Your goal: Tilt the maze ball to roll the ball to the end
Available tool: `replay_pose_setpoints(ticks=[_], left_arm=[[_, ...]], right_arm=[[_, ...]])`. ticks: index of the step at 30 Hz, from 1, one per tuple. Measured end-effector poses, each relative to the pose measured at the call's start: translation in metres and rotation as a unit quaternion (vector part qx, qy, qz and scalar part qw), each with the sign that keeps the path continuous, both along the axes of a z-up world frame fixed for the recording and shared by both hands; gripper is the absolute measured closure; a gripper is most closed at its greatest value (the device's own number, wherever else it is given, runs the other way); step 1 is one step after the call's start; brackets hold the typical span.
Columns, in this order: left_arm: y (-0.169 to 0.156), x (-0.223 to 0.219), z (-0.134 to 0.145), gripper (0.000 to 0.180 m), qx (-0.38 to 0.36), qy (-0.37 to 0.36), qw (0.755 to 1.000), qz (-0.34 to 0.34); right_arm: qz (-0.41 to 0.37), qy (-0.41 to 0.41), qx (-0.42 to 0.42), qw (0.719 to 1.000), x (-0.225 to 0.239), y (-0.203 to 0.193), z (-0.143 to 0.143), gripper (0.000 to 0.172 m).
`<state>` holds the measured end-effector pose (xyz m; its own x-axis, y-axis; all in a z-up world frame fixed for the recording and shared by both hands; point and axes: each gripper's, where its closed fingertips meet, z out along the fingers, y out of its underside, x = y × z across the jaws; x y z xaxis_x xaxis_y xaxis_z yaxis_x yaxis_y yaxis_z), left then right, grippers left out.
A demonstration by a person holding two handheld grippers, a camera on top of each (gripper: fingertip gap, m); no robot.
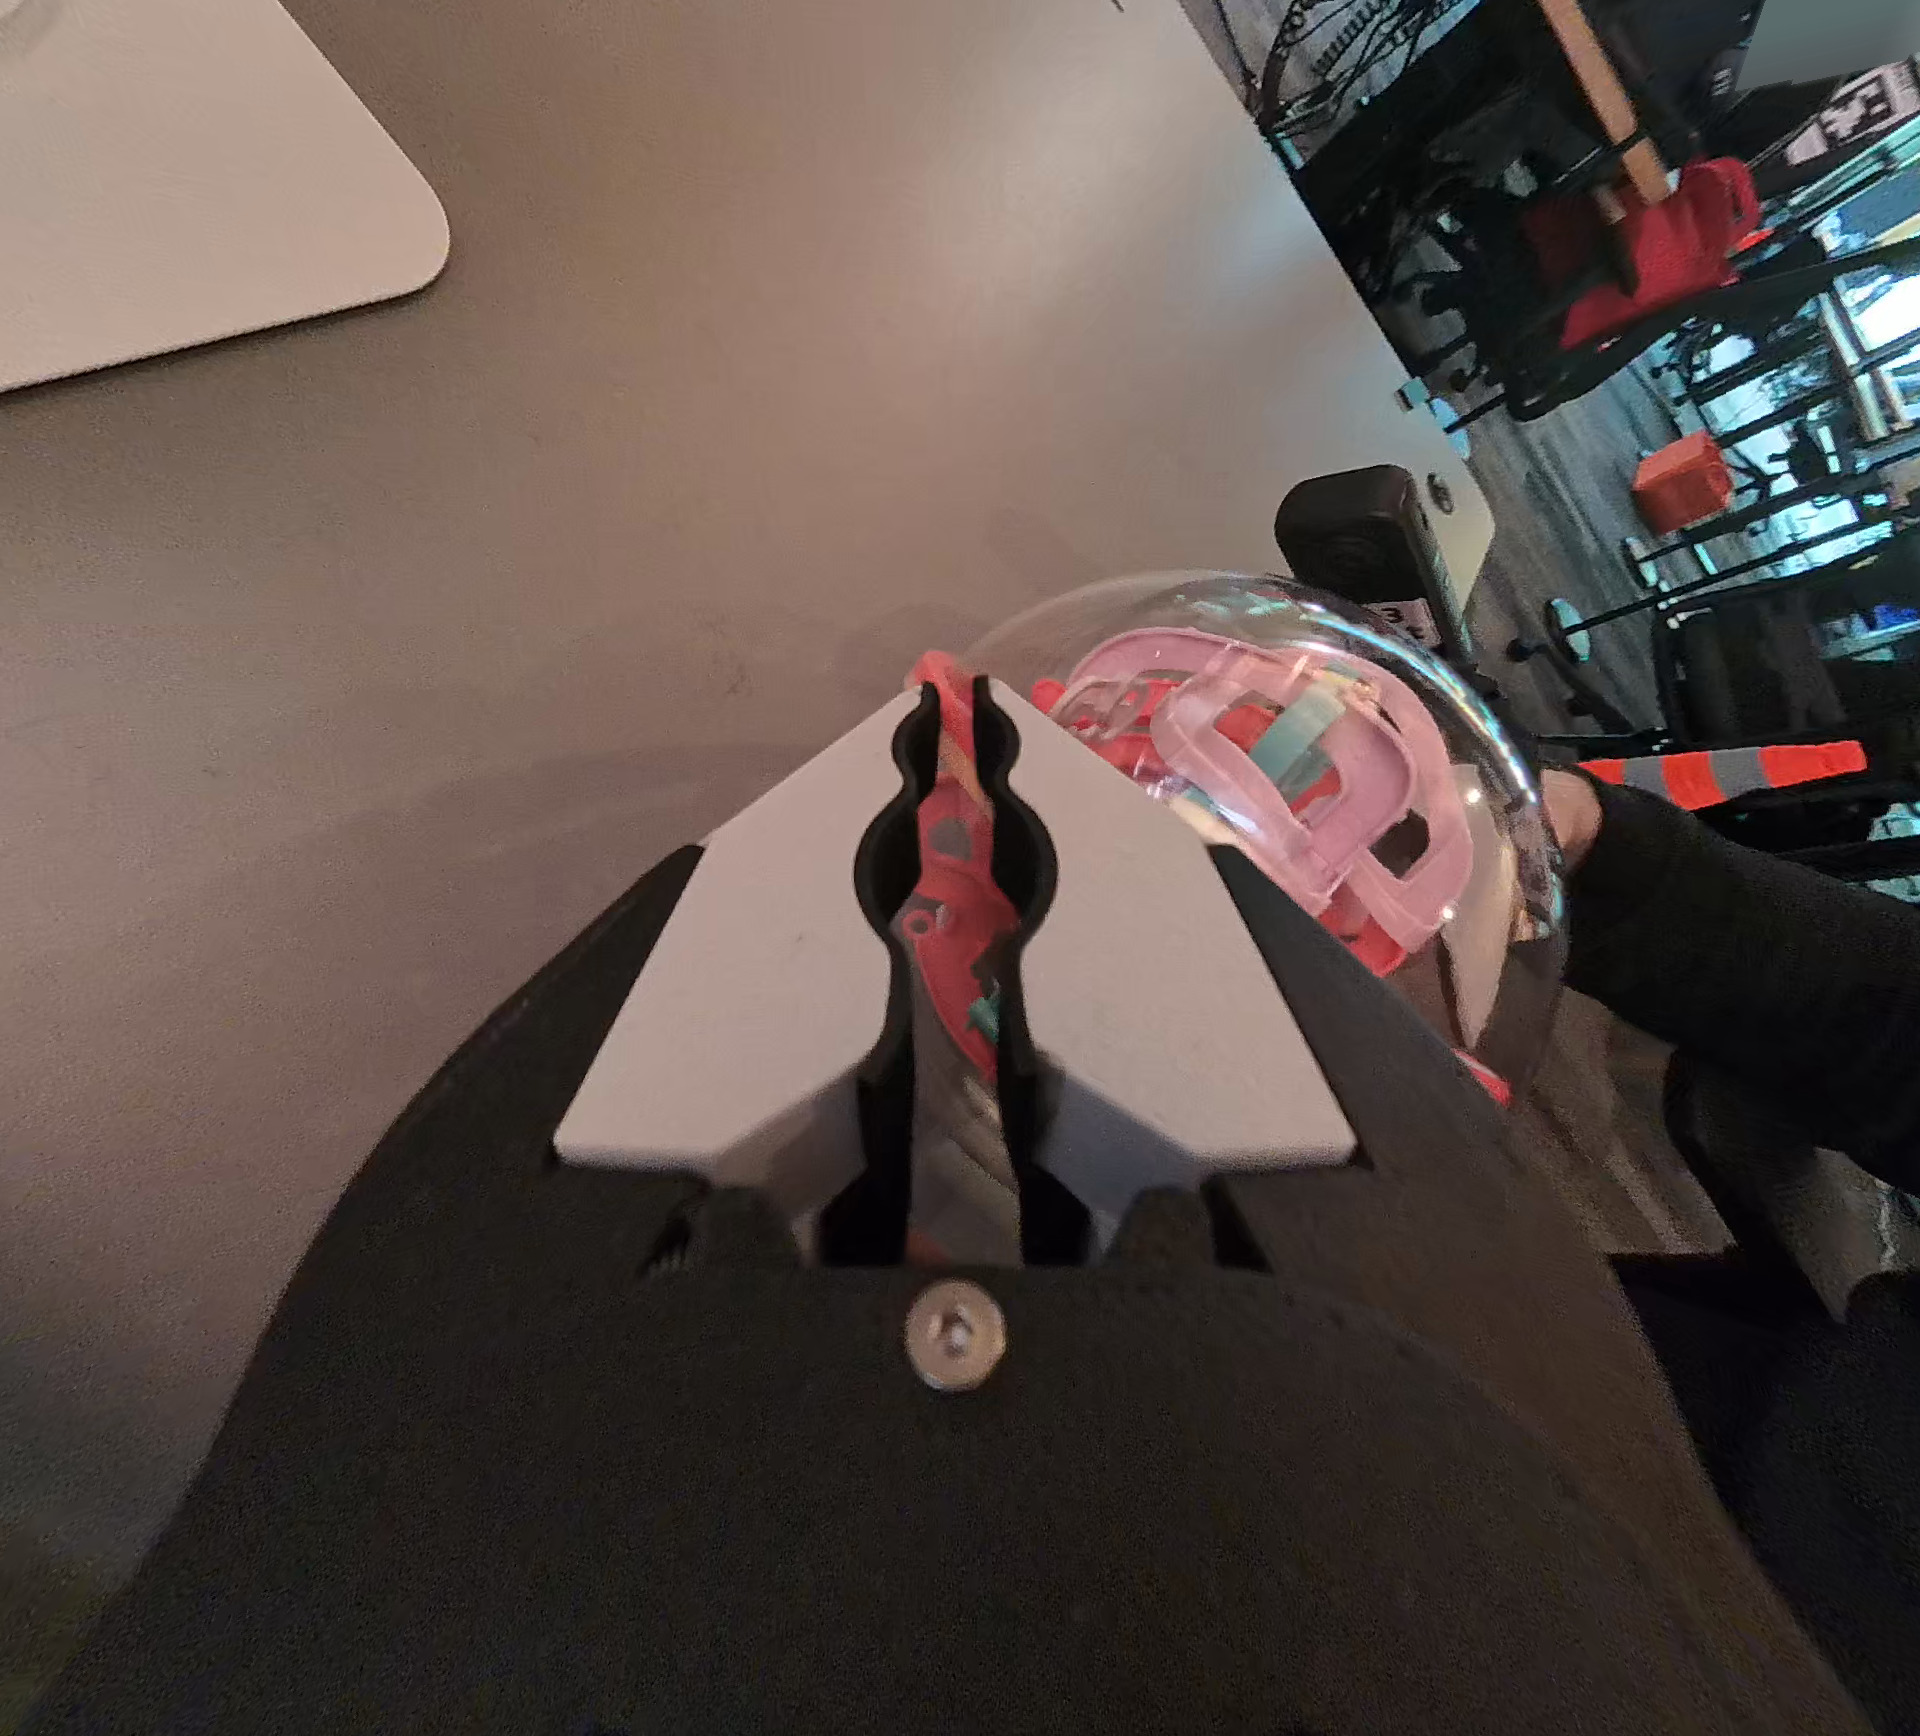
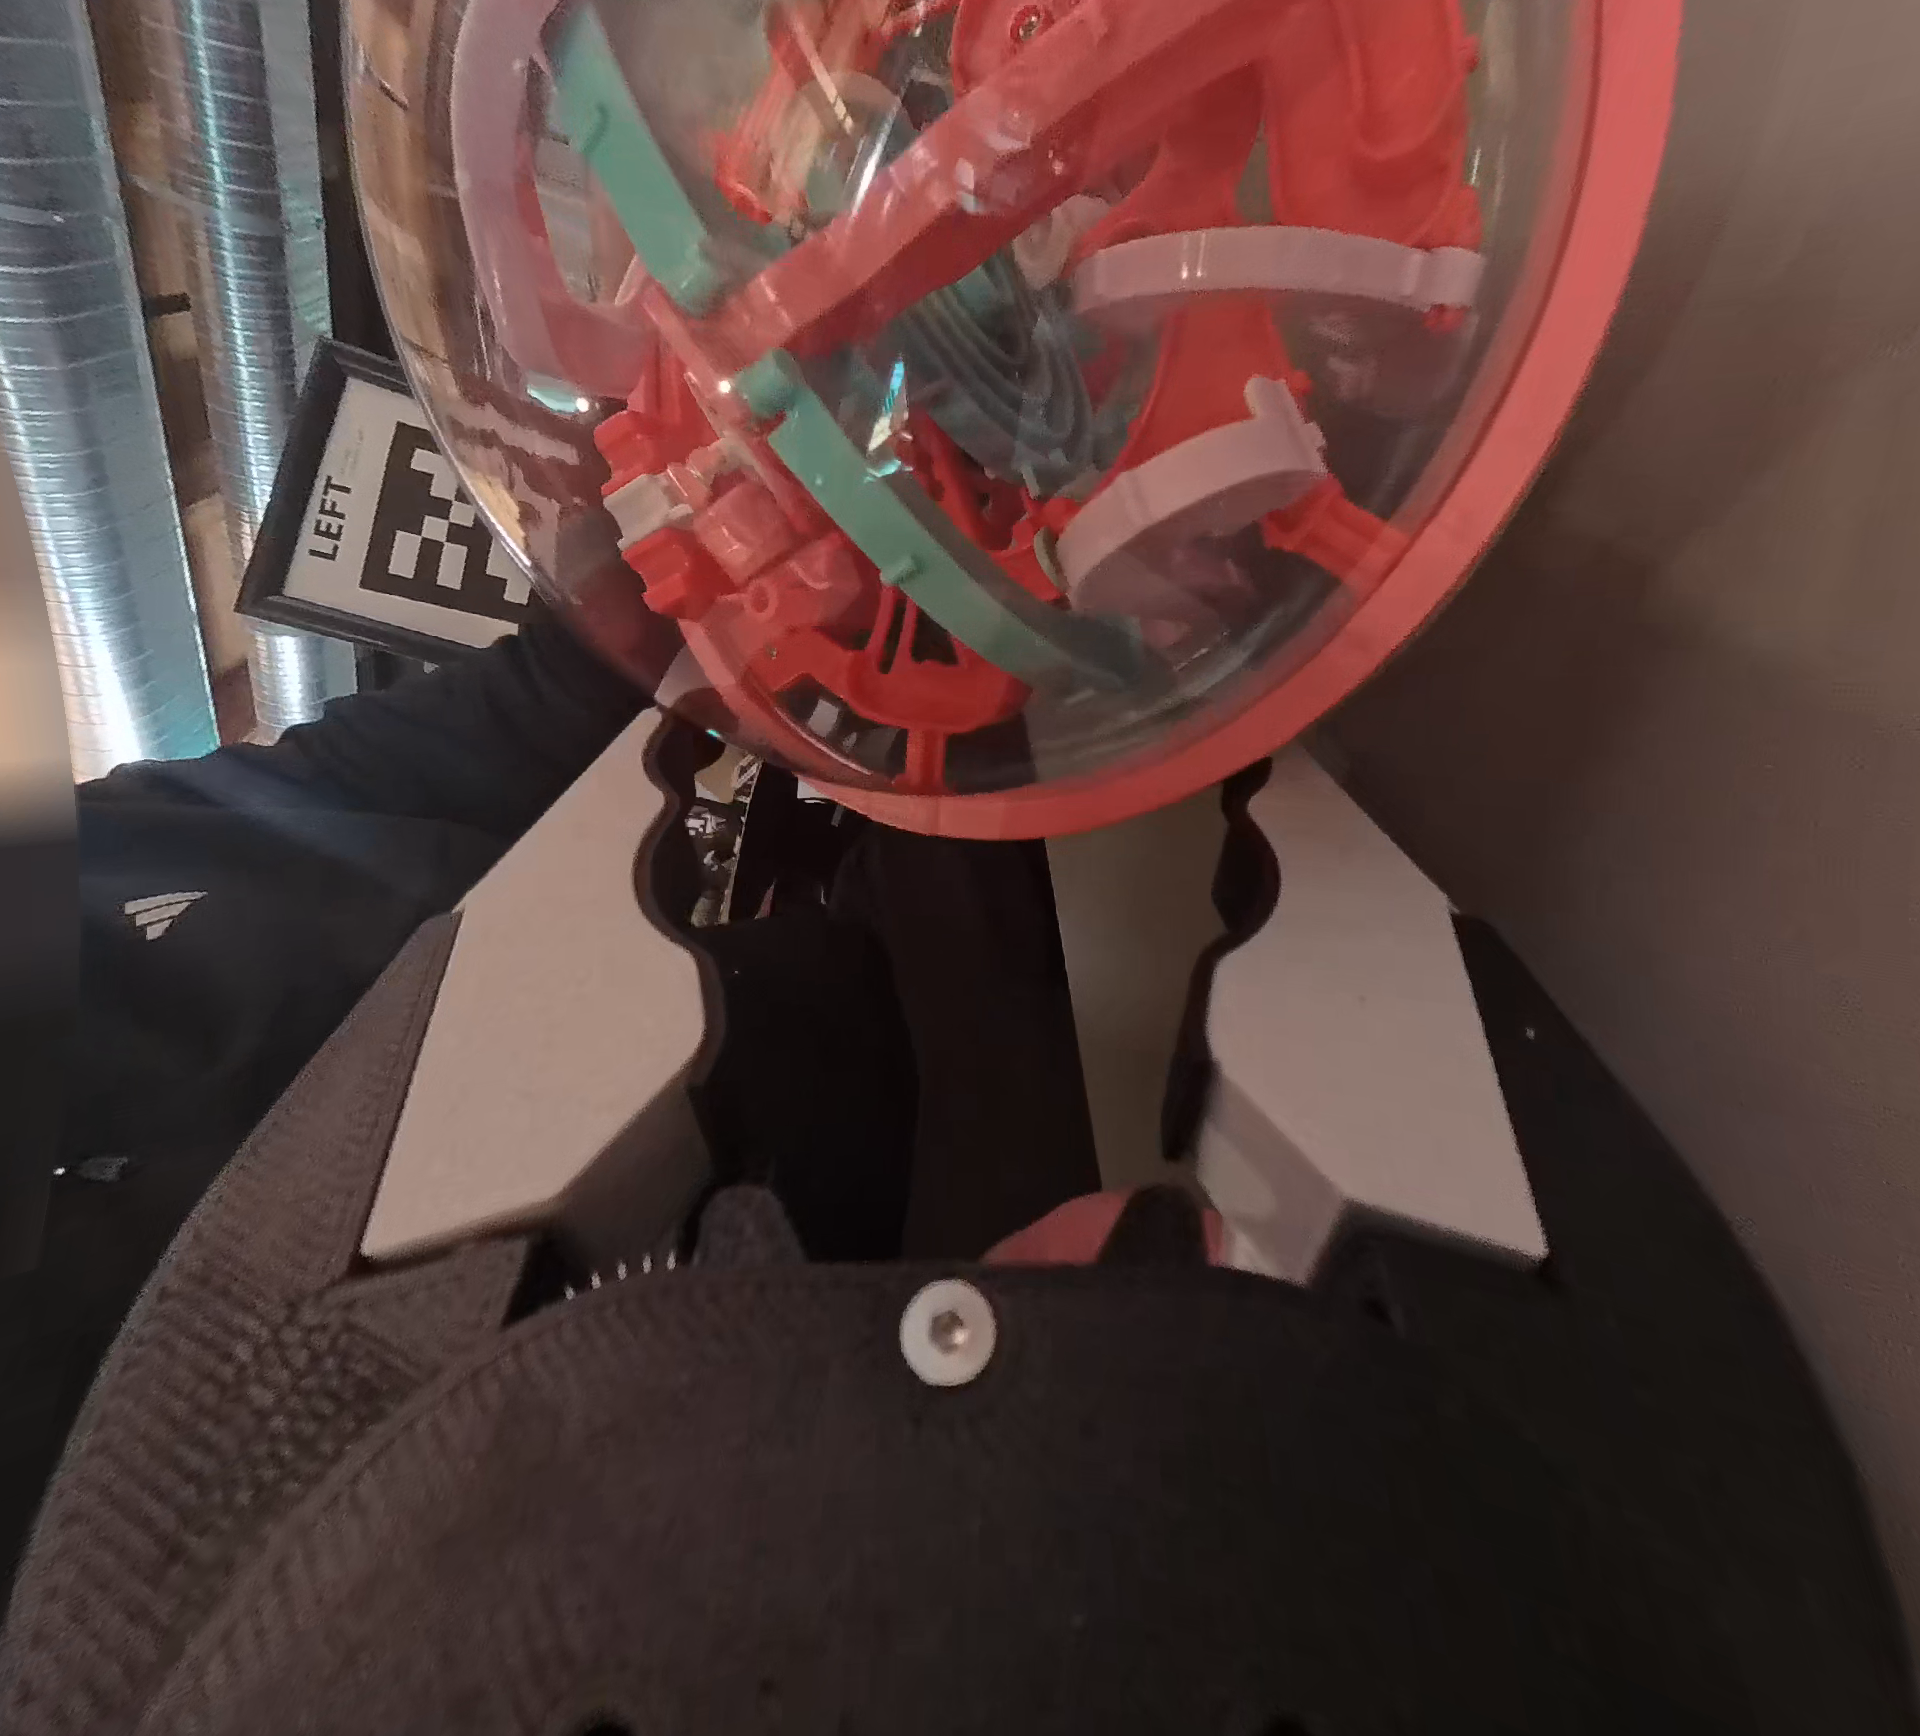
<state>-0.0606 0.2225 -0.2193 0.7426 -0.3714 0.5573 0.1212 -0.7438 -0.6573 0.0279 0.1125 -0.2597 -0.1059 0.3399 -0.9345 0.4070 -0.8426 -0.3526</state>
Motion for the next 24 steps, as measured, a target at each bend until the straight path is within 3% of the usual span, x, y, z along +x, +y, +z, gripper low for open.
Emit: replay_pose_setpoints(ticks=[1, 6, 8, 9, 18, 24], left_arm=[[-0.001, 0.000, 0.001, 0.174, 0.001, -0.010, 1.000, -0.001], [-0.006, 0.005, 0.020, 0.170, 0.016, -0.096, 0.995, -0.013], [-0.011, 0.013, 0.034, 0.155, 0.028, -0.136, 0.990, -0.031], [-0.012, 0.014, 0.035, 0.146, 0.034, -0.131, 0.990, -0.032], [-0.016, 0.014, 0.031, 0.145, 0.028, -0.087, 0.995, -0.029], [-0.015, 0.004, 0.025, 0.180, 0.018, -0.036, 0.999, -0.007]], right_arm=[[0.000, 0.001, -0.002, 1.000, 0.000, 0.001, 0.000, 0.071], [-0.001, 0.011, -0.001, 1.000, 0.000, 0.000, 0.003, 0.071], [-0.014, 0.009, -0.011, 1.000, 0.000, 0.006, 0.003, 0.074], [-0.016, 0.010, -0.014, 1.000, 0.001, 0.008, 0.003, 0.078], [-0.013, -0.008, 0.002, 1.000, -0.001, 0.005, -0.002, 0.077], [-0.018, -0.016, 0.015, 1.000, -0.003, 0.006, -0.005, 0.084]])
